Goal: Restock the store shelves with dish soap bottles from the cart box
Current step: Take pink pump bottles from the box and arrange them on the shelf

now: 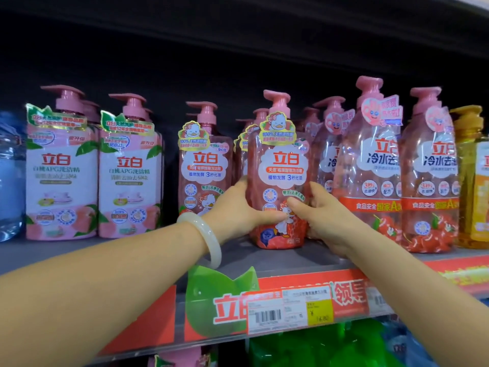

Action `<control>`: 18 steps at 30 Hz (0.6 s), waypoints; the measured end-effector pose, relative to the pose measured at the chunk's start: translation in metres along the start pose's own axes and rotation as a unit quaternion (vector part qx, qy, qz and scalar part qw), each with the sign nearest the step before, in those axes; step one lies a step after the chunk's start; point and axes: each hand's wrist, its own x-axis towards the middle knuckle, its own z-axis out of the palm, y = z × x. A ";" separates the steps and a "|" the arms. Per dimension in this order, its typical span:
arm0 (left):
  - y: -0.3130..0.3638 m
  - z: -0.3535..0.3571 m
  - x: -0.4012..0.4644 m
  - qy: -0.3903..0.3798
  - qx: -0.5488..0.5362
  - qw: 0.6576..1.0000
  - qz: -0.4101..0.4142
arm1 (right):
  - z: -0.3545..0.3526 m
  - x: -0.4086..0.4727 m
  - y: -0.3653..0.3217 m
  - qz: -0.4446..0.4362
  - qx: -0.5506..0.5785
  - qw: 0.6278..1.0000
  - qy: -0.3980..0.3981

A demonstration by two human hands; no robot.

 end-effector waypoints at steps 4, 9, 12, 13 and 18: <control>0.001 0.000 -0.001 0.005 -0.026 1.000 -0.009 | -0.001 0.000 -0.001 -0.004 -0.020 1.000 0.006; 0.005 -0.001 -0.003 -0.009 -0.043 0.999 -0.019 | -0.001 0.001 0.000 -0.014 -0.031 0.999 0.011; 0.008 -0.002 -0.005 -0.012 -0.033 0.999 -0.032 | 0.000 0.001 -0.001 -0.020 -0.055 0.998 0.012; 0.012 -0.003 -0.007 -0.019 -0.018 0.999 -0.038 | 0.000 0.000 -0.002 -0.018 -0.065 0.998 0.012; 0.038 -0.020 -0.028 -0.032 0.137 0.988 -0.070 | 0.001 -0.014 -0.019 -0.034 -0.219 0.975 0.031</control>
